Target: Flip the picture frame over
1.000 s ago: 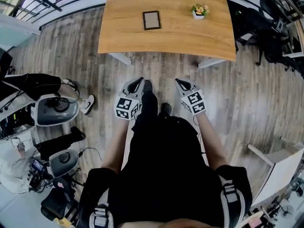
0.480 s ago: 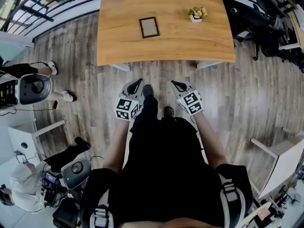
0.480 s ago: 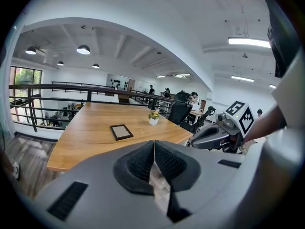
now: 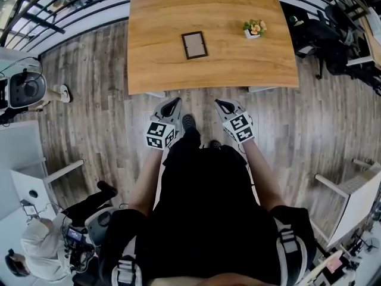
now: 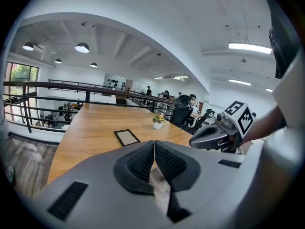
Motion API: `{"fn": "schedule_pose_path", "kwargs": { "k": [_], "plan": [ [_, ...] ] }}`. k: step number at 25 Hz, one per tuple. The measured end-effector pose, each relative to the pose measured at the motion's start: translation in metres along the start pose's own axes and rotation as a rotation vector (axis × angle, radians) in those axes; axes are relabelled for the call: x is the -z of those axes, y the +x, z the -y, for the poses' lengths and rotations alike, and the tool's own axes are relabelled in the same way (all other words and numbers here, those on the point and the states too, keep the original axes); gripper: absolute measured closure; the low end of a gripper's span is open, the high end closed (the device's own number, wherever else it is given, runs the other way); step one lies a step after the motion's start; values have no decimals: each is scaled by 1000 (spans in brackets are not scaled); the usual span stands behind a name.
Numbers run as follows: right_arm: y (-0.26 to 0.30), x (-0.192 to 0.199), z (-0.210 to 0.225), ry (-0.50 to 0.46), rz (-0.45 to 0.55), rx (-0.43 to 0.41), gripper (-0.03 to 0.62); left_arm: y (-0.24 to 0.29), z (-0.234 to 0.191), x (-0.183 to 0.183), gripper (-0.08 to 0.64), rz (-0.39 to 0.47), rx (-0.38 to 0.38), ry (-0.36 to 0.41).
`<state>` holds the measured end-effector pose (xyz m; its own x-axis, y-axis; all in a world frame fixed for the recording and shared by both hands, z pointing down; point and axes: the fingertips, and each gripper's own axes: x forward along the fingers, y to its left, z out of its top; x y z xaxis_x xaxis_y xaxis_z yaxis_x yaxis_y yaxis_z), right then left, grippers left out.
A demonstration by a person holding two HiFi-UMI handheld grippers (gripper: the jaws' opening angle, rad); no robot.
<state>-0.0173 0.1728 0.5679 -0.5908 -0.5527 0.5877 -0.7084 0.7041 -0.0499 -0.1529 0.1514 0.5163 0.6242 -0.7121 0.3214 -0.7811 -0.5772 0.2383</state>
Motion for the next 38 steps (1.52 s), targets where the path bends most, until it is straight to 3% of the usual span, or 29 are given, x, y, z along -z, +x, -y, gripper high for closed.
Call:
{"fn": "schedule_pose_path", "kwargs": {
  "k": [13,23,33,38],
  "plan": [
    [44,-11,12,77,6,67,586,19,-46,-10,537,-36,75,42],
    [54,-14,33,119,-6,83,584,52,-55,-10,537,-84,107,33],
    [77,-16,86,118,-37,13,584,116,-65,-21,537,-130,68,6],
    [102,-34,121,62,-48,-59,585,145,-79,-31,537,-140,12,-18]
  ]
}}
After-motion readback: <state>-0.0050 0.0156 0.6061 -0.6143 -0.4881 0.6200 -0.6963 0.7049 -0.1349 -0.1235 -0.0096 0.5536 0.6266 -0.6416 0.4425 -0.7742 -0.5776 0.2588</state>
